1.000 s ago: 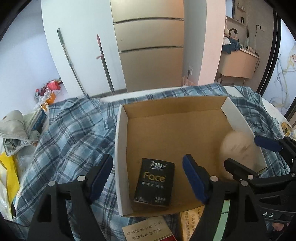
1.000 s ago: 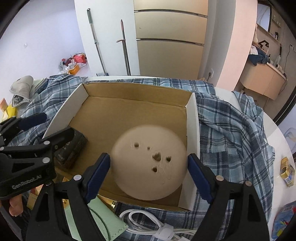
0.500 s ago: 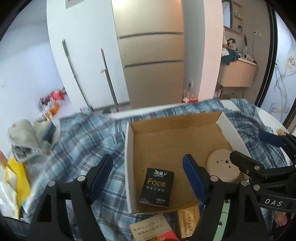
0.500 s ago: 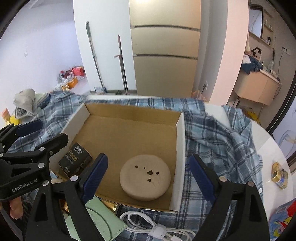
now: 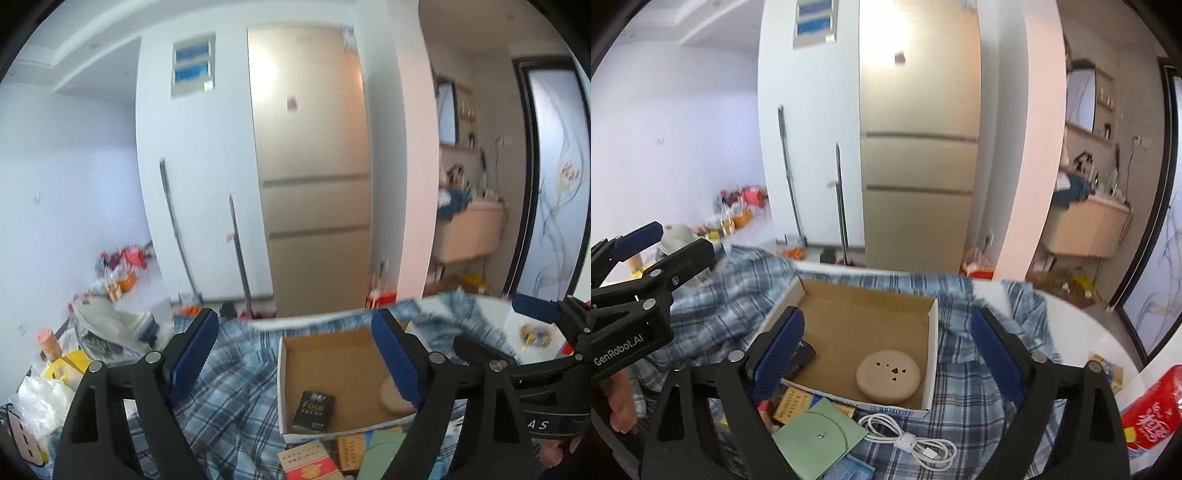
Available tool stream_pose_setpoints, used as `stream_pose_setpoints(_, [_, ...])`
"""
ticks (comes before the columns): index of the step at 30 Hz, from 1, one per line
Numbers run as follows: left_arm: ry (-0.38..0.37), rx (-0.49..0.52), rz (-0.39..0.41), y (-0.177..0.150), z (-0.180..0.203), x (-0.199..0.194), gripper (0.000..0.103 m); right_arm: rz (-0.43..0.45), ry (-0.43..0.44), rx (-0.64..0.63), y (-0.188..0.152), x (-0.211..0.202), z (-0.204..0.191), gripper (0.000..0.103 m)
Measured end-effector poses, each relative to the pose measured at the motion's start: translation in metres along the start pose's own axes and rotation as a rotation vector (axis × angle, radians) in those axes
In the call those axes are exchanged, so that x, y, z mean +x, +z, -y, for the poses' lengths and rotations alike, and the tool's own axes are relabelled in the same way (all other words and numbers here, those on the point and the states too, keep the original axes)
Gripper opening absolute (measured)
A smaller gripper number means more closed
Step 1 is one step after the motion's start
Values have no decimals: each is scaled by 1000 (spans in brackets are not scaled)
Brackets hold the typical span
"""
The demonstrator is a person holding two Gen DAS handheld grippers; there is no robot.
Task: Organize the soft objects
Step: 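Raise both grippers out of the box and back away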
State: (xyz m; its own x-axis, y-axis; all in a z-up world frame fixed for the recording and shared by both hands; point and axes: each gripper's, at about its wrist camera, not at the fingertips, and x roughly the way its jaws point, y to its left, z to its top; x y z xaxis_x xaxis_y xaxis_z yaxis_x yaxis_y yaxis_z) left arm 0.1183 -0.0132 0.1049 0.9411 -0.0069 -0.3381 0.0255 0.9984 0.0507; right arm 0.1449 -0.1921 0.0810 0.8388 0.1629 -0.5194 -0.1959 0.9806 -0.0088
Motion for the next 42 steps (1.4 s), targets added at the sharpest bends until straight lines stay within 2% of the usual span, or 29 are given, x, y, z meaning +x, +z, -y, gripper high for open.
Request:
stream_pose_setpoints(5, [-31, -11, 154, 2, 0, -59, 88, 120, -9, -1, -3, -46, -9, 100])
stream_pose_setpoints(10, [-29, -11, 212, -4, -2, -97, 103, 268, -73, 32, -15, -89, -10, 101])
stream_pose_setpoints(16, [-8, -14, 284, -17, -9, -127, 103, 324, -102, 58, -22, -109, -4, 102])
stream_pose_setpoints(24, [9, -5, 261, -36, -16, -127, 103, 294, -118, 67, -40, -102, 4, 102])
stream_pose_setpoints(33, [-23, 18, 181, -66, -16, -102, 103, 198, -76, 79, -65, -80, 9, 102])
stream_pose_setpoints(42, [-39, -2, 128, -94, -17, -77, 103, 137, -53, 107, -83, -61, 14, 102])
